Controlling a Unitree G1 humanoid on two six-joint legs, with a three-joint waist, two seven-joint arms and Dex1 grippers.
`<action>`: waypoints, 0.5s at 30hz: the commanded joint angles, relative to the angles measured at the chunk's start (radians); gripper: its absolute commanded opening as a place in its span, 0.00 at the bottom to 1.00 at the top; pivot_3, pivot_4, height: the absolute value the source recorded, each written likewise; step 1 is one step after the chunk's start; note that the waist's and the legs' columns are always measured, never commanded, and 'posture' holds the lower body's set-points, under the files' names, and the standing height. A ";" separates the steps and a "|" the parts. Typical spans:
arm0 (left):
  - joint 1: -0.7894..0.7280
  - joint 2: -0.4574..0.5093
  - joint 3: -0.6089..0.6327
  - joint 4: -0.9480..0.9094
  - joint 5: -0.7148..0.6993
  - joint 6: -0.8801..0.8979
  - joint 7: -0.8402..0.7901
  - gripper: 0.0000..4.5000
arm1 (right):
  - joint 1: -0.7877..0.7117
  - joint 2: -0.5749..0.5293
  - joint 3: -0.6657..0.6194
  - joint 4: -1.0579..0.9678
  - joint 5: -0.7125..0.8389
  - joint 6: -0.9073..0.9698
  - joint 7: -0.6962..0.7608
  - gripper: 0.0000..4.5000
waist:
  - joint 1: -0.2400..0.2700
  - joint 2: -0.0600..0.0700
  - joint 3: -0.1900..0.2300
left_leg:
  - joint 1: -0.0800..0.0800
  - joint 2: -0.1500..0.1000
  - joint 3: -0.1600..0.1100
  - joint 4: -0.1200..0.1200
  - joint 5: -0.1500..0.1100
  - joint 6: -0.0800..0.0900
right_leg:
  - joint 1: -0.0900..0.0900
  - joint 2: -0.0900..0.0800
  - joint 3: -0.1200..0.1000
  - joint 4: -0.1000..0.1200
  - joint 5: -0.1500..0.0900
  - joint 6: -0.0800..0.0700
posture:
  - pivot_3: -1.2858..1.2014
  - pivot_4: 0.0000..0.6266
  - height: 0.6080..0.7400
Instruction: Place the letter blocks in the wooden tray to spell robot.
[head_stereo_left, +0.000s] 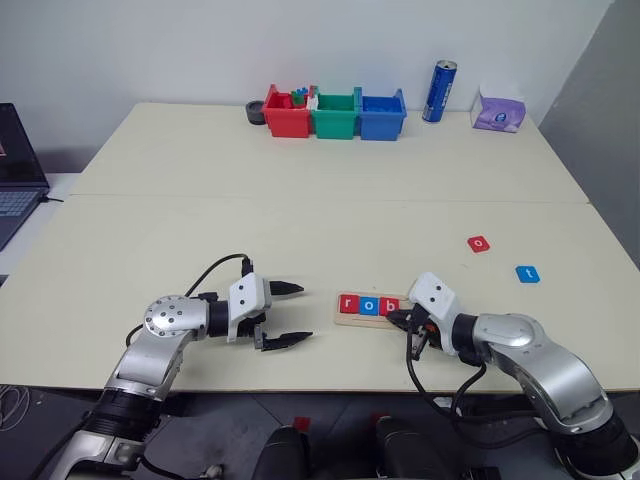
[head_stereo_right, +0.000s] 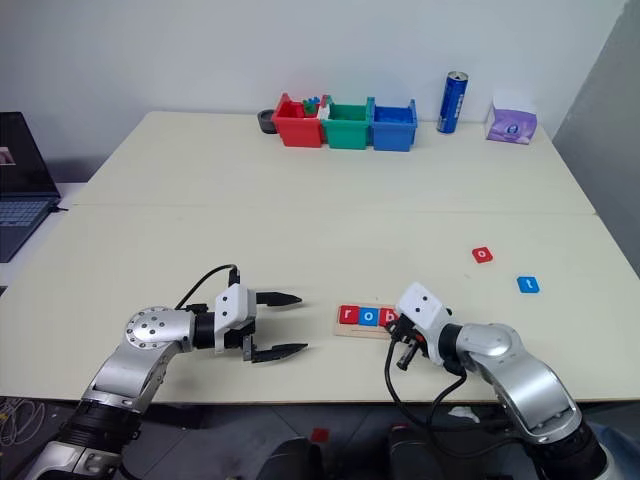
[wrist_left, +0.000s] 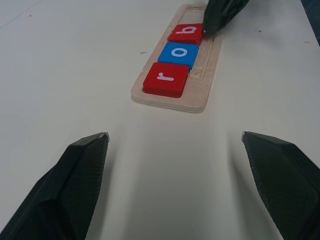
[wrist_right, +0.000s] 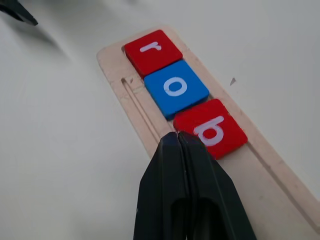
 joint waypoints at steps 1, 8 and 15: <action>0.004 0.006 0.011 -0.037 -0.003 -0.006 0.003 1.00 | -0.026 0.004 0.005 0.012 -0.007 -0.019 -0.012 0.01 | 0.000 0.000 0.000 | 0.000 0.000 0.000 0.000 0.000 0.000 | 0.000 0.000 0.000 0.000 0.000 0.000 | 0.52 0.24 1.00; -0.001 0.004 0.013 -0.022 -0.004 -0.011 0.001 1.00 | -0.033 -0.005 -0.039 -0.037 0.044 0.004 0.009 0.01 | 0.000 0.000 0.000 | 0.000 0.000 0.000 0.000 0.000 0.000 | 0.000 0.000 0.000 0.000 0.000 0.000 | 0.52 0.24 1.00; -0.001 -0.001 0.025 -0.025 -0.020 0.004 0.009 1.00 | 0.005 -0.018 -0.261 -0.091 0.106 -0.009 -0.028 0.28 | 0.001 0.000 0.000 | 0.000 0.000 0.000 0.000 0.000 0.000 | 0.000 0.000 0.000 0.000 0.000 0.000 | 0.52 0.24 1.00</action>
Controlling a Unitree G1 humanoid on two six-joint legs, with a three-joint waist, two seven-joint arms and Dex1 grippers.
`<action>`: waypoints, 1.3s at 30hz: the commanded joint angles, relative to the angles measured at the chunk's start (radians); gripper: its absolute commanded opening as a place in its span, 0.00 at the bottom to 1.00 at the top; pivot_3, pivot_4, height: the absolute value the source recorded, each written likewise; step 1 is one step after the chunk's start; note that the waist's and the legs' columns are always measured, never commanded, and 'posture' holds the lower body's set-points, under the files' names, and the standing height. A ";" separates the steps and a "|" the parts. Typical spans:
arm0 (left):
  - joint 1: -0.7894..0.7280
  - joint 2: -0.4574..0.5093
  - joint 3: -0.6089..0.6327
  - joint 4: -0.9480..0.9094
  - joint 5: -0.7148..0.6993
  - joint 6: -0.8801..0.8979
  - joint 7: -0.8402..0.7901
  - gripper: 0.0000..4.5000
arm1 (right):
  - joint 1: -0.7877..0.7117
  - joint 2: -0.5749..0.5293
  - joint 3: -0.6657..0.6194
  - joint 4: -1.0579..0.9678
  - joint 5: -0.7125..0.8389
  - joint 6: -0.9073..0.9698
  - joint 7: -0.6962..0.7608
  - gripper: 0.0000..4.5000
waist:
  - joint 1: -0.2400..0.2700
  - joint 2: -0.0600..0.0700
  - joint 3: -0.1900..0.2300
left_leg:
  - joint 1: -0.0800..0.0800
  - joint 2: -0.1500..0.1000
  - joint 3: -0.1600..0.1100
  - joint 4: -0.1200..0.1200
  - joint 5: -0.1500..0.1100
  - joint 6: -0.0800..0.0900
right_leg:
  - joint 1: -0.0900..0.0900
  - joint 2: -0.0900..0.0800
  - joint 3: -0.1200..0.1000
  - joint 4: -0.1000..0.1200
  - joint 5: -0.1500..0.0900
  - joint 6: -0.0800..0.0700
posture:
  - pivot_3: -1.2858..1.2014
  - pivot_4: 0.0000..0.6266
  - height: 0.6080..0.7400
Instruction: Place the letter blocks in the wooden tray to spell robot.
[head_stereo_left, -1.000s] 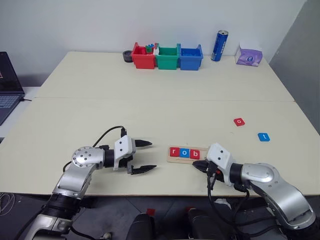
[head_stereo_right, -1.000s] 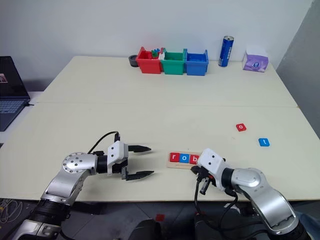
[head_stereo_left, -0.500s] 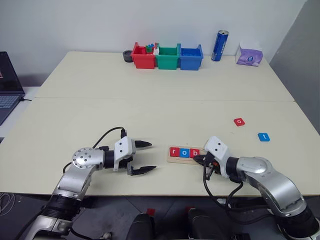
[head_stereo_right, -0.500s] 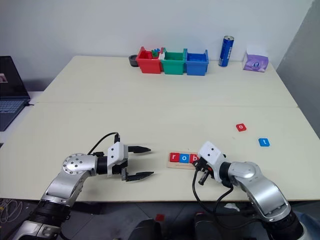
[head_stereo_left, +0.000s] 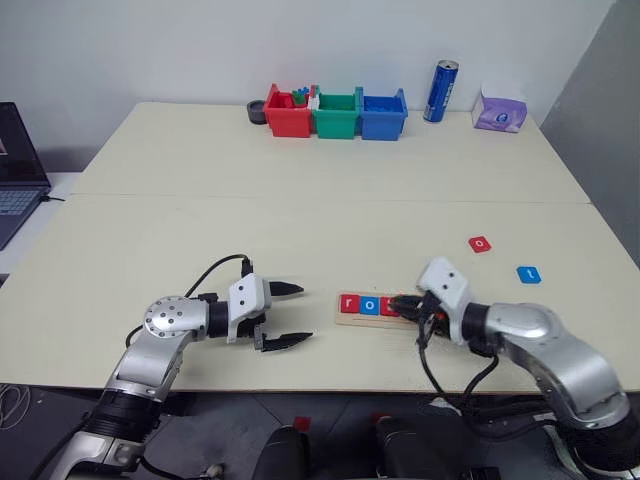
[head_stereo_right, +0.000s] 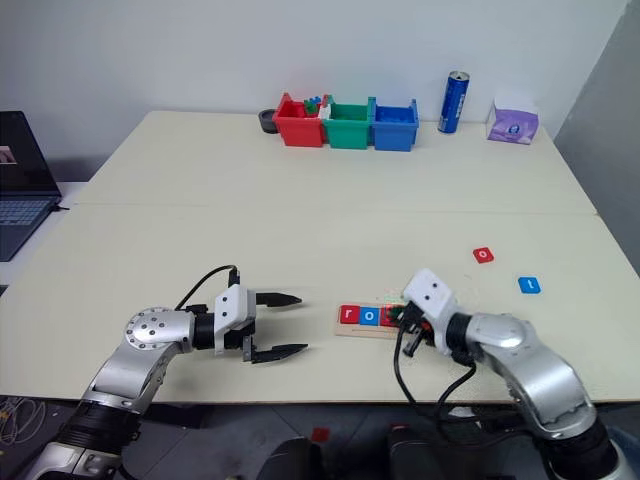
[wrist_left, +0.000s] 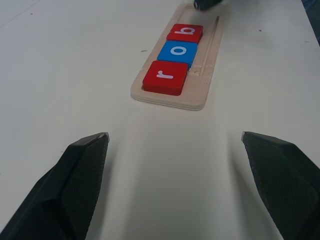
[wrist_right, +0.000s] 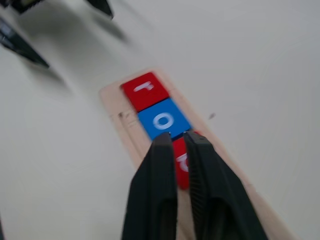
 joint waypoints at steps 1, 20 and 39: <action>-0.005 0.001 0.024 -0.024 -0.017 0.003 0.006 1.00 | 0.016 0.004 -0.150 -0.024 0.024 -0.010 -0.053 0.36 | 0.000 0.000 0.000 | 0.000 0.000 0.000 0.000 0.000 0.000 | 0.000 0.000 0.000 0.000 0.000 0.000 | 0.52 0.24 1.00; -0.052 -0.023 0.004 -0.025 -0.004 0.021 0.007 1.00 | -0.414 0.076 -0.261 0.981 -0.169 -0.365 -0.336 0.99 | -0.002 0.001 0.001 | 0.000 -0.001 0.004 -0.001 0.000 0.000 | -0.001 0.000 0.003 0.000 0.003 -0.004 | 0.52 0.24 1.00; -0.023 -0.004 0.012 -0.048 -0.018 0.039 -0.010 1.00 | -0.262 0.066 -0.234 0.836 -0.154 -0.278 -0.253 0.32 | 0.005 0.000 0.000 | 0.000 -0.001 0.001 -0.001 0.000 0.000 | 0.001 -0.001 0.003 0.000 0.003 -0.004 | 0.52 0.24 1.00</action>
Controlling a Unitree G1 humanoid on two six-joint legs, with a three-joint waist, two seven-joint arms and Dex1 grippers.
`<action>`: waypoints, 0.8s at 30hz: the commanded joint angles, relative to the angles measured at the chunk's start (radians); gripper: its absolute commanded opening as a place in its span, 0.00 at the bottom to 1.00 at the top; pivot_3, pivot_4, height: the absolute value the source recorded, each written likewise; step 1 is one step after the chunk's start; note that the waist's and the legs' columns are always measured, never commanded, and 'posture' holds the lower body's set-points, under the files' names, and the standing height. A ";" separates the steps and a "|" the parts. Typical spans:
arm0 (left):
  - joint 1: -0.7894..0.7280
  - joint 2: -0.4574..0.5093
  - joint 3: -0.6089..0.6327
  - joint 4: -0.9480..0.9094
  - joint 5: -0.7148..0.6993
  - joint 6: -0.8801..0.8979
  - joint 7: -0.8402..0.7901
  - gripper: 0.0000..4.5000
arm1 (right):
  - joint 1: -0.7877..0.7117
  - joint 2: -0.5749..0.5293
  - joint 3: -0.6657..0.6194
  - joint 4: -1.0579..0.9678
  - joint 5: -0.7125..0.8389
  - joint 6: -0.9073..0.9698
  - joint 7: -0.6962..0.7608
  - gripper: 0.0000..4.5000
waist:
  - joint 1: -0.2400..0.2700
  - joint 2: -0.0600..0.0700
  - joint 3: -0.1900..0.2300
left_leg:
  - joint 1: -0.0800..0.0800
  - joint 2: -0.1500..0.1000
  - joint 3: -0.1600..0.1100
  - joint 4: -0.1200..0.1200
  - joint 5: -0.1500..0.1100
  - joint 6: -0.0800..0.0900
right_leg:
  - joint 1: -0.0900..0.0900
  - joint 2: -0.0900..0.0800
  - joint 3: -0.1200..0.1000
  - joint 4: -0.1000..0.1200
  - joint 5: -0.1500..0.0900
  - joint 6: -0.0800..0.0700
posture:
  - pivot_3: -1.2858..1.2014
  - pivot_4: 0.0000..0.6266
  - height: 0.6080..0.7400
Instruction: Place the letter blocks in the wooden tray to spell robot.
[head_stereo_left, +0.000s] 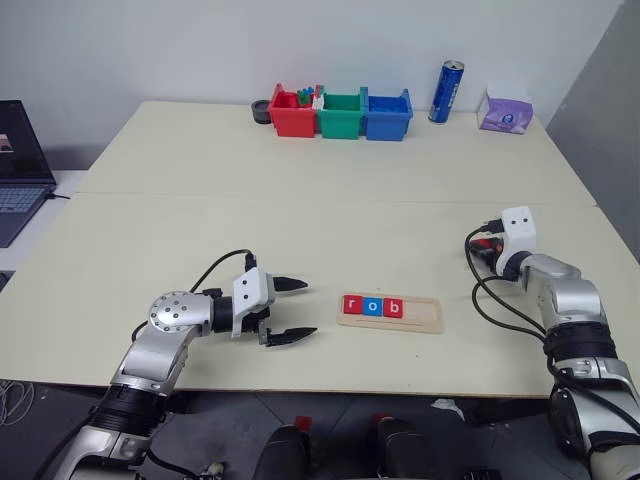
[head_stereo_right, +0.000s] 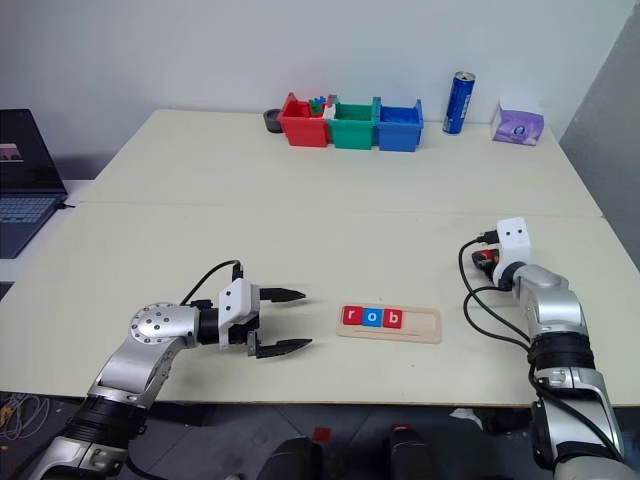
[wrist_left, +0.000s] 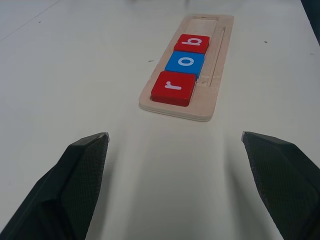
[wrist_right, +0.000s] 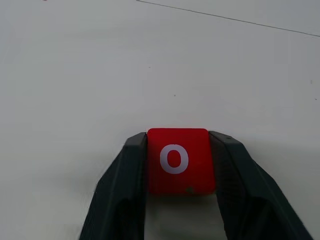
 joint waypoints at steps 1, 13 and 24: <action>0.009 0.017 0.015 -0.049 -0.015 0.007 -0.009 1.00 | 0.134 -0.020 -0.015 -0.261 0.023 0.081 0.012 0.32 | 0.001 0.000 0.000 | 0.000 0.000 -0.001 0.000 0.000 0.000 | 0.000 0.000 0.000 0.000 0.000 0.000 | 0.52 0.24 1.00; -0.007 0.015 -0.008 -0.038 -0.013 0.008 -0.045 1.00 | 0.692 0.306 -0.043 -1.195 0.063 0.480 -0.292 0.32 | -0.008 0.003 -0.001 | -0.004 0.002 -0.004 -0.001 0.000 0.000 | -0.005 0.000 0.000 0.001 -0.004 0.005 | 0.52 0.24 1.00; -0.015 0.007 -0.008 -0.003 -0.005 -0.020 -0.063 1.00 | 0.694 0.439 -0.051 -1.110 0.037 0.435 -0.390 0.49 | -0.007 0.002 -0.001 | 0.002 0.001 0.000 -0.001 0.000 0.000 | -0.001 0.001 0.001 0.000 -0.003 0.006 | 0.52 0.24 1.00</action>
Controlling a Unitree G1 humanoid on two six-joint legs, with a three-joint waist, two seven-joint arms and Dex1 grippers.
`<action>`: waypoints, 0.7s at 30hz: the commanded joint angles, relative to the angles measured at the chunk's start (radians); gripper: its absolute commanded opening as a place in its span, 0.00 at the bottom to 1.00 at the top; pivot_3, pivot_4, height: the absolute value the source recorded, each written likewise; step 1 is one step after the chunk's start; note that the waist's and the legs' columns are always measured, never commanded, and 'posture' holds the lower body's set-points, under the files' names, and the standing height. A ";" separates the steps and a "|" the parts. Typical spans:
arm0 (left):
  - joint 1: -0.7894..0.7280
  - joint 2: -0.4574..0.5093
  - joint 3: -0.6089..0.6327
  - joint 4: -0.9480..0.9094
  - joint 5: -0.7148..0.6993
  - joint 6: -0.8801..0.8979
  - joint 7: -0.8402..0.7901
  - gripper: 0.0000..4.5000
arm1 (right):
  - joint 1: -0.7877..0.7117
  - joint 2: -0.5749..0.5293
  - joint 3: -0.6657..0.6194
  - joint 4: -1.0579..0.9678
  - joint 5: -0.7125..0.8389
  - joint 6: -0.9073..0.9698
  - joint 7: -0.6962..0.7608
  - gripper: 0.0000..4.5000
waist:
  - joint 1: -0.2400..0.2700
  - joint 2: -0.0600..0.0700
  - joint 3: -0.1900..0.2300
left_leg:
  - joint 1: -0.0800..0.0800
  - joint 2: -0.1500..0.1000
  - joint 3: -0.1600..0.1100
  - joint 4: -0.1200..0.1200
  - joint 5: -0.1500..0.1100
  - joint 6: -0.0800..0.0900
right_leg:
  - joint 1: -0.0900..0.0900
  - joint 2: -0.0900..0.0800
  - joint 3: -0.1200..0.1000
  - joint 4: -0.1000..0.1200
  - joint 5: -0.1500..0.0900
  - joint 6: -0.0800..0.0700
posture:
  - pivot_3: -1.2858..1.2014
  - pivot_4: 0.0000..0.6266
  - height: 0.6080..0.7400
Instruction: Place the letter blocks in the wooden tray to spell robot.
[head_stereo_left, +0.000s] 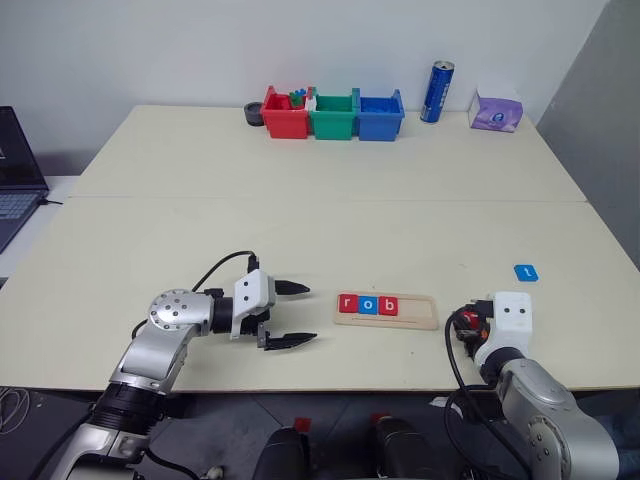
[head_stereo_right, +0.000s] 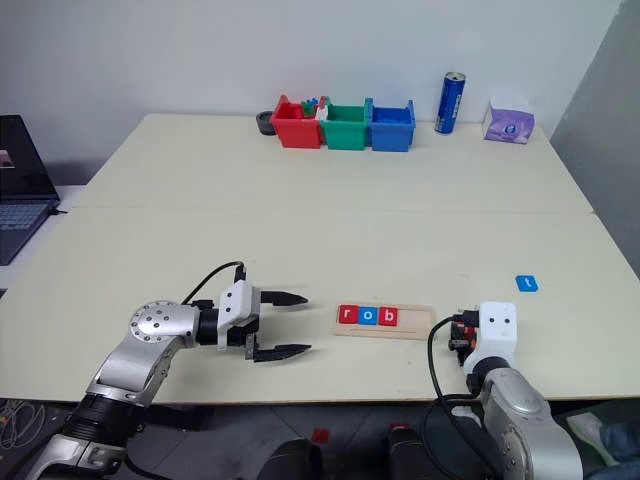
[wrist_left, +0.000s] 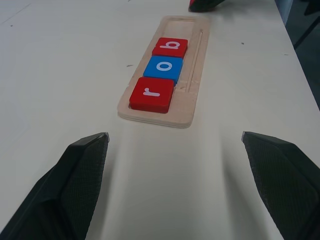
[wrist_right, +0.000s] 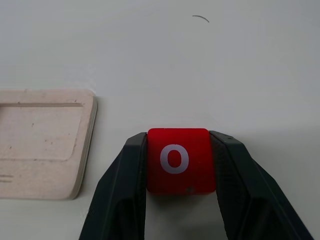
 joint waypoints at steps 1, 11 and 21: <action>-0.002 -0.002 0.005 0.002 0.000 -0.032 -0.004 1.00 | -0.006 0.024 -0.036 0.010 0.003 -0.024 -0.020 0.54 | 0.000 0.000 0.000 | 0.000 0.000 0.000 0.000 0.000 0.000 | 0.000 0.000 0.000 0.000 0.000 0.000 | 0.52 0.24 1.00; 0.019 -0.012 0.006 0.054 0.012 -0.095 0.002 1.00 | -0.202 -0.123 -0.127 -0.074 0.054 0.044 0.069 1.00 | 0.000 0.000 0.000 | -0.001 0.000 0.000 0.000 0.000 0.000 | -0.001 0.000 0.000 0.000 0.000 0.000 | 0.52 0.24 1.00; 0.025 -0.013 0.003 0.049 0.019 -0.101 0.003 1.00 | -0.069 -0.694 -0.071 0.126 0.189 -0.195 0.701 1.00 | 0.002 0.000 0.001 | -0.002 -0.002 0.001 0.000 0.000 0.001 | 0.000 0.000 -0.001 -0.001 -0.001 0.000 | 0.52 0.24 1.00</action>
